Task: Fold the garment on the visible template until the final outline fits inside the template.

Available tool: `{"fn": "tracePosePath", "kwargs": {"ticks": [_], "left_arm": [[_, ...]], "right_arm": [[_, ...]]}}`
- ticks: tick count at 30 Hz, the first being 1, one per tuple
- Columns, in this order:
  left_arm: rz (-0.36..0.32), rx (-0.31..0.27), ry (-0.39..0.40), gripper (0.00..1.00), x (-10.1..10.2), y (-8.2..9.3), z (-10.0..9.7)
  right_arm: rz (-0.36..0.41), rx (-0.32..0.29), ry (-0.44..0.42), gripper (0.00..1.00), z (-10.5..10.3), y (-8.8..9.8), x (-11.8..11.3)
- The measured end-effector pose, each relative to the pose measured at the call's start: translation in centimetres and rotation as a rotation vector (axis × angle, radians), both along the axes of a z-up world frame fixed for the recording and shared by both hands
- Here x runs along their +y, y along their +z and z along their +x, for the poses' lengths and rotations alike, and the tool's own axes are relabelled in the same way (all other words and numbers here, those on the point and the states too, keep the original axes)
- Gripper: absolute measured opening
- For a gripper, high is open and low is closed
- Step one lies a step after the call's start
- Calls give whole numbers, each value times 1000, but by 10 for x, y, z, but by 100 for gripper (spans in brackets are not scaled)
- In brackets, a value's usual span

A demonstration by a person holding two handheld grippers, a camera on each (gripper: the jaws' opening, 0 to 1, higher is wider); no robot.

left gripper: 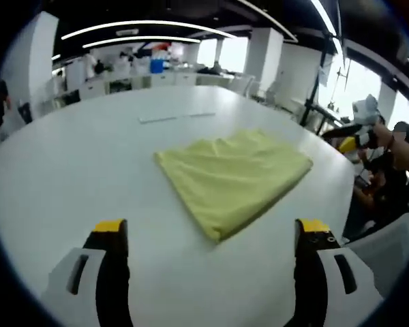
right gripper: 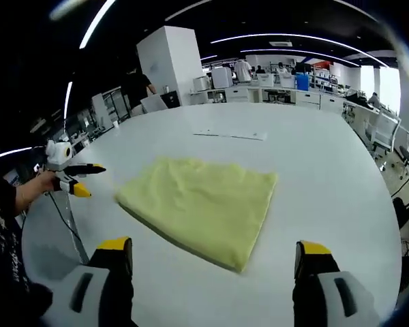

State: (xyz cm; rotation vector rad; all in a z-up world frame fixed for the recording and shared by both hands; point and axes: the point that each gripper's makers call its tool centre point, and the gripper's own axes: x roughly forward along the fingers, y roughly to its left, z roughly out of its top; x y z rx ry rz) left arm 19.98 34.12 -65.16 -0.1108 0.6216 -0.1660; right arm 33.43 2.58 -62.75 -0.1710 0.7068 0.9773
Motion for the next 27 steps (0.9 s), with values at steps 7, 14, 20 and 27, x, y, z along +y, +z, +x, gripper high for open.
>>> {"fn": "tracePosePath", "kwargs": {"ticks": [7,14,20,27], "left_arm": [[-26,-18,-2,99,-10,19,-9],[-44,-24,3,99,-23,30,-22],[-65,-21,24,99,-26,30,-32],[-77,-19,40,99,-31,31,-37]], "right_arm": [[15,-4,4,100,-11,6,-1],[-5,-9,12,100,-23,7,-8],[36,-41,-21,100,-23,20,-15],[46,-79,-23,100,-27,28,-15]]}}
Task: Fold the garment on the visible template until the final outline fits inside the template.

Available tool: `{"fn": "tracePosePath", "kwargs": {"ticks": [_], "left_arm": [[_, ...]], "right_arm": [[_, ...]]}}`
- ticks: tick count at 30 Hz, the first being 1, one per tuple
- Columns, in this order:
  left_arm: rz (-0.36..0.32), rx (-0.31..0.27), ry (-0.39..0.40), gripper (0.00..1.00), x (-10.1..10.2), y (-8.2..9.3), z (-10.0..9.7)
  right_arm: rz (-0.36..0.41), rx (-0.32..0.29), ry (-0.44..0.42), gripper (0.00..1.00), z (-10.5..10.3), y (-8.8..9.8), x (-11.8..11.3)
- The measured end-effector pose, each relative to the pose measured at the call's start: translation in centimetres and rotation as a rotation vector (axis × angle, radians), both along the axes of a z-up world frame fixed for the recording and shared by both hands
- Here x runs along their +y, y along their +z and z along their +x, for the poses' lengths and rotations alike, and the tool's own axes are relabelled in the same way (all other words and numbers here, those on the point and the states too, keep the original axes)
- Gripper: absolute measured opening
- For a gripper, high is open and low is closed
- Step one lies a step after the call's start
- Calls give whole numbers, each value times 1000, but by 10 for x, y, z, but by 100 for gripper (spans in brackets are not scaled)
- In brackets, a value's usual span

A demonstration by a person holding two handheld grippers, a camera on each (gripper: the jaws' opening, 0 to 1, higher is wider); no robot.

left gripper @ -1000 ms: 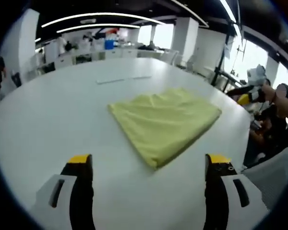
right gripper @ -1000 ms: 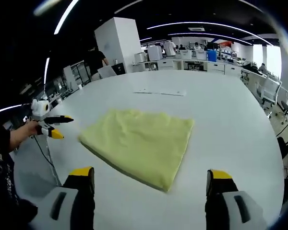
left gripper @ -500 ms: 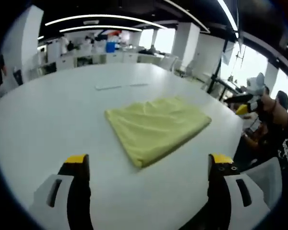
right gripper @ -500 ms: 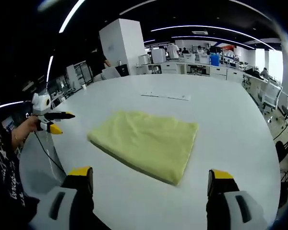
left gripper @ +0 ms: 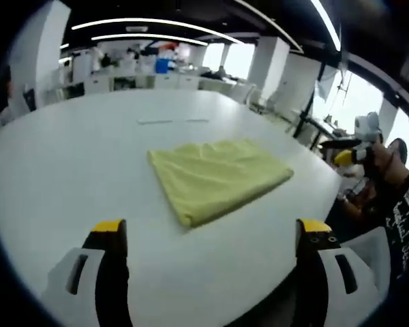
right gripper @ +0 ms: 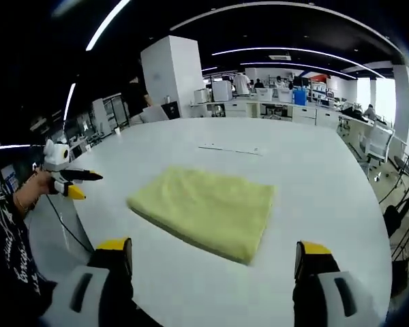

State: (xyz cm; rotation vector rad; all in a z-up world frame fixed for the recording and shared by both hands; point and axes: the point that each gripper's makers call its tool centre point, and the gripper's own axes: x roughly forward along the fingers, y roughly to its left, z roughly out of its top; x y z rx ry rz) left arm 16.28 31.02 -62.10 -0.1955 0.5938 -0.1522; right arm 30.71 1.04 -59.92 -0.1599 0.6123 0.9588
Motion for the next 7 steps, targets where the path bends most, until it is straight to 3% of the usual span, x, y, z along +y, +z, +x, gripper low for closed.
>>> {"fn": "tracePosePath", "kwargs": {"ticks": [7], "left_arm": [[-9,-8,11,99,-3,5,-2]], "right_arm": [[21,10,-4,100,-7,-1,2]]}}
